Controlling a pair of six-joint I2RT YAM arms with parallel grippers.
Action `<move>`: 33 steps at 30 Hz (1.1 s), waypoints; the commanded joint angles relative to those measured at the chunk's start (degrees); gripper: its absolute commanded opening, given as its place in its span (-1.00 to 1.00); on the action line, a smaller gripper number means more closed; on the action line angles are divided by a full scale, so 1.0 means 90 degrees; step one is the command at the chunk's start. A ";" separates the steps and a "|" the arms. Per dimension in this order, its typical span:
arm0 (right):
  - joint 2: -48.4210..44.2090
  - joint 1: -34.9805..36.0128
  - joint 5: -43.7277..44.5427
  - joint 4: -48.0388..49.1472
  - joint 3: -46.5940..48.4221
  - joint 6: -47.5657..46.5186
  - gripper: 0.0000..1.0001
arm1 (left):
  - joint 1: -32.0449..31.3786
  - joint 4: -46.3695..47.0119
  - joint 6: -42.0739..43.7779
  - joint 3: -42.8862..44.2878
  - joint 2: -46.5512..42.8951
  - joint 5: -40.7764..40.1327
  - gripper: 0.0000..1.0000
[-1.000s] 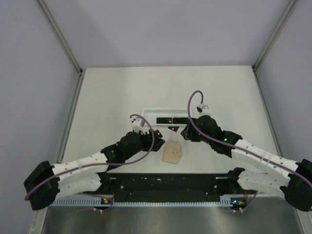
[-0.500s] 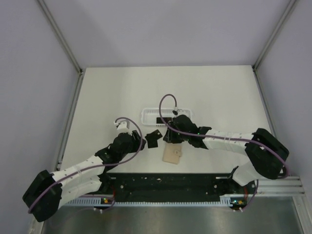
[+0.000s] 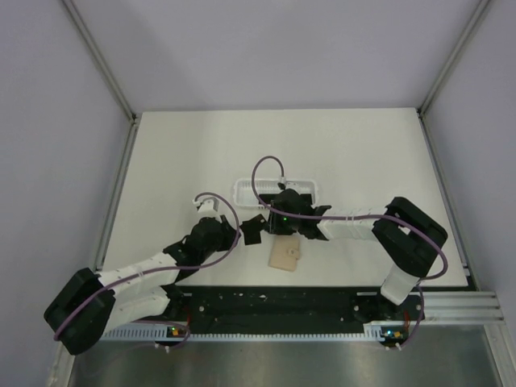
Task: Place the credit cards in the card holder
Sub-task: Move the credit card to the corner of the board.
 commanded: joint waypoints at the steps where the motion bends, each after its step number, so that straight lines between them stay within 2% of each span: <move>1: 0.0160 0.0054 0.0649 -0.0320 0.0473 0.0087 -0.38 | 0.0101 0.0422 0.0031 0.0002 0.0096 -0.0020 -0.56; 8: 0.0297 0.0053 0.1118 -0.0604 0.0688 -0.0001 -0.37 | 0.0238 0.0549 0.0031 0.0012 0.0350 0.0009 -0.82; 15: 0.0707 -0.0132 0.0768 -0.0507 0.0903 -0.0225 -0.36 | 0.0384 0.0793 0.0070 0.0080 0.0760 0.0214 -0.99; 24: 0.1068 -0.0152 -0.0091 0.0176 0.1020 -0.0567 -0.36 | 0.0473 0.0920 0.0070 0.0100 0.0985 0.0332 -1.00; 33: 0.1274 -0.0152 -0.0727 0.0636 0.1001 -0.0616 -0.37 | 0.0512 0.0736 0.0031 0.0002 0.0800 0.0341 -1.00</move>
